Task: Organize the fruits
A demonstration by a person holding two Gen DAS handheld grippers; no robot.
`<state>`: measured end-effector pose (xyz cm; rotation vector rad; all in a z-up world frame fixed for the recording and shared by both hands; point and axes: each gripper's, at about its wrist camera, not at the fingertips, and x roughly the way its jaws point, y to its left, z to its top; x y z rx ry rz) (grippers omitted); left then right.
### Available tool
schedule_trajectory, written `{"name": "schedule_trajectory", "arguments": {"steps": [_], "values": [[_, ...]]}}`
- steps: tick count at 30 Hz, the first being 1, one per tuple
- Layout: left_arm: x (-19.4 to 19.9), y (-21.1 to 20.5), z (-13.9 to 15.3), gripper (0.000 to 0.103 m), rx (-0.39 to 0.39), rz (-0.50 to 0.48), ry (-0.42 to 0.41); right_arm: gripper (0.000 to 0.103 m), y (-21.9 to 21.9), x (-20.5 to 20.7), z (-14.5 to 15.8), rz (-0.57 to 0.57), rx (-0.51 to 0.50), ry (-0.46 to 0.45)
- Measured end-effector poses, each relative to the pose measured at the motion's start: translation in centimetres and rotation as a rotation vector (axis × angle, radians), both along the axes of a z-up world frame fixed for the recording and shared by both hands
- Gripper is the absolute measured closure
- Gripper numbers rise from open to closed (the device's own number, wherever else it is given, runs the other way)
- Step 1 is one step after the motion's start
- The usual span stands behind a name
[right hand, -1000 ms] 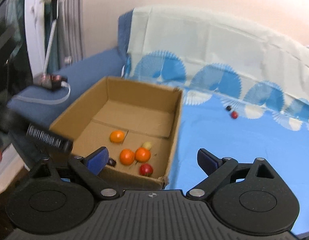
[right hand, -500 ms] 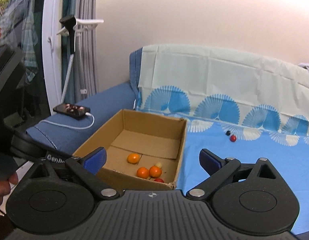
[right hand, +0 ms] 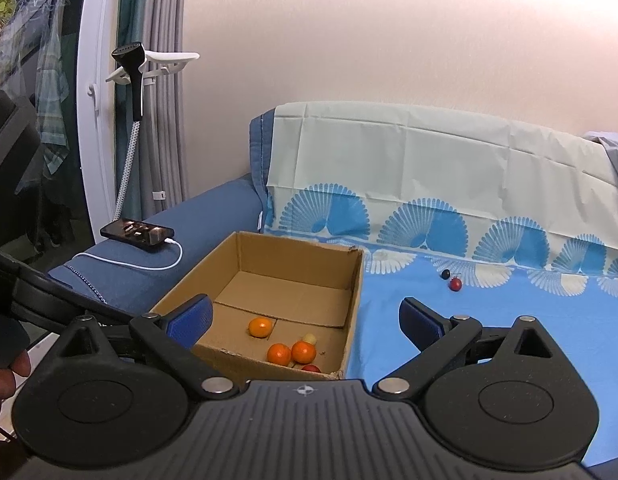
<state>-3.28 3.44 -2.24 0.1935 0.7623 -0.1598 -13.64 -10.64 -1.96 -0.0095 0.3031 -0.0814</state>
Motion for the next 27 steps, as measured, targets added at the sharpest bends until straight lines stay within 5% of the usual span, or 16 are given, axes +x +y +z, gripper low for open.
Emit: {"name": "schedule_trajectory", "arguments": {"steps": [20, 27], "values": [[3.1, -1.1, -2.4, 0.000, 0.037, -0.016, 0.073, 0.004, -1.2, 2.8, -1.8, -0.017, 0.043, 0.090], [6.5, -4.3, -2.3, 0.000, 0.051, -0.082, 0.091, 0.004, -4.8, 5.4, -2.2, -0.085, 0.070, 0.107]]}}
